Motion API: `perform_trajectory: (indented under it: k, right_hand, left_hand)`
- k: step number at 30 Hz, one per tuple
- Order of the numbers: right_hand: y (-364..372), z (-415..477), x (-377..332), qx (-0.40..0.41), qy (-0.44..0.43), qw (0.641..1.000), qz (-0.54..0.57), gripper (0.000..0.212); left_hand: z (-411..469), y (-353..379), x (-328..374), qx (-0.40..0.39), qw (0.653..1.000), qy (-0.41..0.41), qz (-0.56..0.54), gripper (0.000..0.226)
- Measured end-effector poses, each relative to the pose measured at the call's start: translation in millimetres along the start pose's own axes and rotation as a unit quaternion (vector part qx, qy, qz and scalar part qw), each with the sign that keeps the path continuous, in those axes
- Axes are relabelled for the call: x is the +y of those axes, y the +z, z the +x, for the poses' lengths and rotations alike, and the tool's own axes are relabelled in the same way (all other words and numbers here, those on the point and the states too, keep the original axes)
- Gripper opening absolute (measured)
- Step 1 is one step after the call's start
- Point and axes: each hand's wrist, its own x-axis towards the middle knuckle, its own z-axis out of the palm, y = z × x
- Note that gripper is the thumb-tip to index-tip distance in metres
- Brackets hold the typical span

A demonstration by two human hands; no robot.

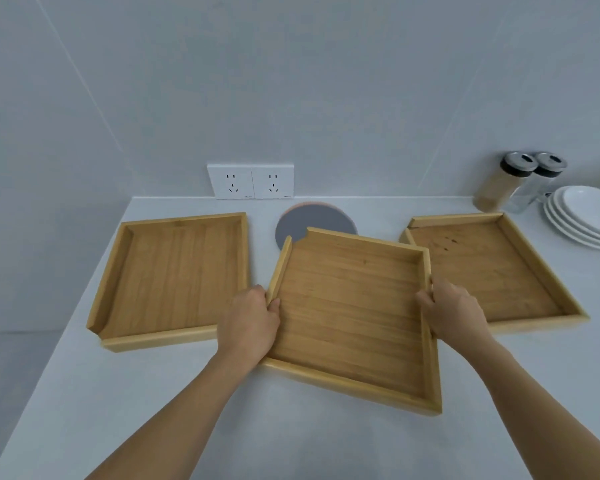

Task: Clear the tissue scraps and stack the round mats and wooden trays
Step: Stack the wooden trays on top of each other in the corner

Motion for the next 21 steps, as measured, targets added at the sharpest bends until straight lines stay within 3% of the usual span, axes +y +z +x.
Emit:
perform_trajectory:
  k: [16,21]
  right_hand:
    - [37,-42,20,-0.053,-0.021,0.998,-0.012,0.015]
    - [31,-41,21,-0.042,-0.026,0.997,-0.054,0.024]
  left_hand:
    - [-46,5,-23,-0.053,0.994,-0.043,0.085,0.028]
    - [-47,1,-23,-0.046,0.994,-0.031,0.098,0.039]
